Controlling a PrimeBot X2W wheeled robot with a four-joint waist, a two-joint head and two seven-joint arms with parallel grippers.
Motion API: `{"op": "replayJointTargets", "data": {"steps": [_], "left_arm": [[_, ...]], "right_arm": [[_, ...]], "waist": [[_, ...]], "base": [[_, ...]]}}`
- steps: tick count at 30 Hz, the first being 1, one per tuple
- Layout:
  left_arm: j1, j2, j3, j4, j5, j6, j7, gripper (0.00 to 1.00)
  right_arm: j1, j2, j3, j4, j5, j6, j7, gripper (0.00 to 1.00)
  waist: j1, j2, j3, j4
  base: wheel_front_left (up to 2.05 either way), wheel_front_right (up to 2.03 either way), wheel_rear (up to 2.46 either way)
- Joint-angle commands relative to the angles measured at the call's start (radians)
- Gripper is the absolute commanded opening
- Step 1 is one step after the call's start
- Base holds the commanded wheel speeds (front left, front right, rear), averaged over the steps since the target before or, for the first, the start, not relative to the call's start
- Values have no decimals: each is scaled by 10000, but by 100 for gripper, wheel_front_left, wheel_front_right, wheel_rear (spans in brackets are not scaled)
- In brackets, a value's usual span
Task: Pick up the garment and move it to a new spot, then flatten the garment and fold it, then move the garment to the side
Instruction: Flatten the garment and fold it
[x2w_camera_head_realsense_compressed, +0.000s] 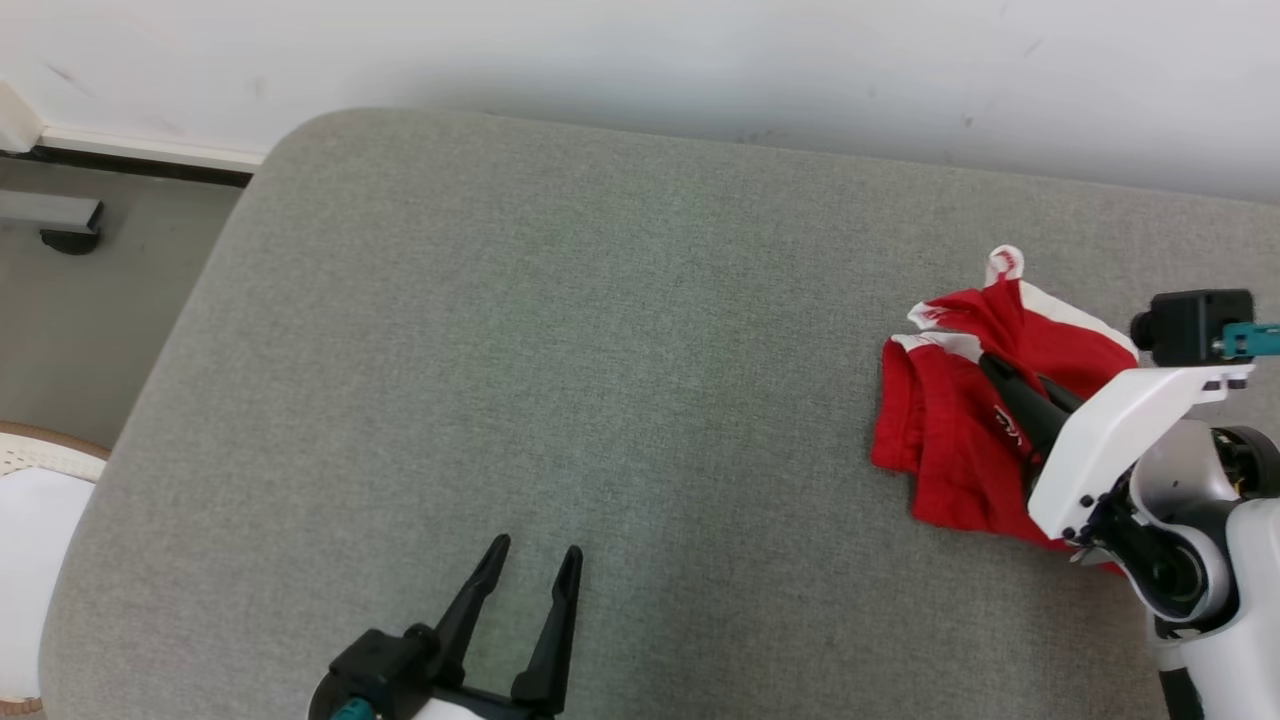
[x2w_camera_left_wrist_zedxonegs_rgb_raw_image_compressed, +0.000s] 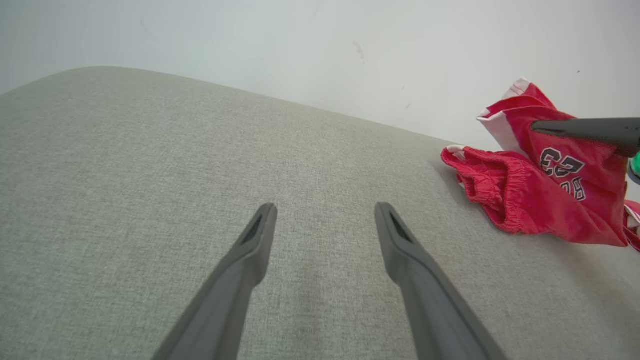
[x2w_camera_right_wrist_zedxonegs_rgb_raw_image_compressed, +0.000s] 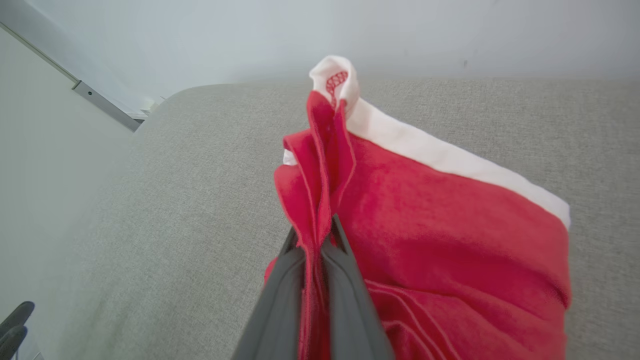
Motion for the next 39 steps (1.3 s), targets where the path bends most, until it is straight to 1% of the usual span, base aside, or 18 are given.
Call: {"op": "replayJointTargets", "data": {"steps": [1,9,10,11,13,20,26,30,32,35,39], "left_arm": [[14,24,11,12,-107,44,4,100],[6,23,-77,22,-289,148,4,100],[3,23,-78,25,-306,151,4,100],[2,22,-82,36,-314,159,4,100],[-8,24,-81,50,-294,161,4,100],[14,23,-46,92,-337,182,4,100],[224,22,95,51,-121,189,4,100],[450,22,304,6,-7,183,4,100],[606,24,416,-16,31,192,4,100],[833,24,587,-80,108,216,4,100],[1125,25,709,-156,155,229,4,100]], "right_arm": [[-53,29,59,48,-180,26,-67,0],[46,416,144,567,-796,26,-535,0],[50,469,168,622,-833,26,-593,3],[51,508,252,644,-865,26,-659,31],[90,570,469,636,-849,26,-810,100],[436,734,1188,286,-263,26,-1187,100],[1098,728,1622,-600,273,26,-1798,100],[1685,419,1702,-1356,232,26,-2522,100],[1945,148,1734,-1746,68,26,-2994,100],[2368,-312,1509,-2184,-310,27,-3854,100],[2955,-688,865,-2338,-572,27,-4954,100]], "waist": [[0,0,-5,3],[0,0,-9,0],[0,0,-4,-10],[0,0,-4,-20],[0,0,5,-45],[0,0,-112,-147],[0,0,-528,-232],[0,0,-835,-382],[0,0,-1005,-489],[0,0,-1202,-664],[0,0,-1446,-856]], "base": [[0,0,0],[0,0,0],[0,0,0],[0,0,0],[0,0,0],[0,0,0],[0,0,0],[0,0,0],[0,0,0],[0,0,0],[0,0,0]]}}
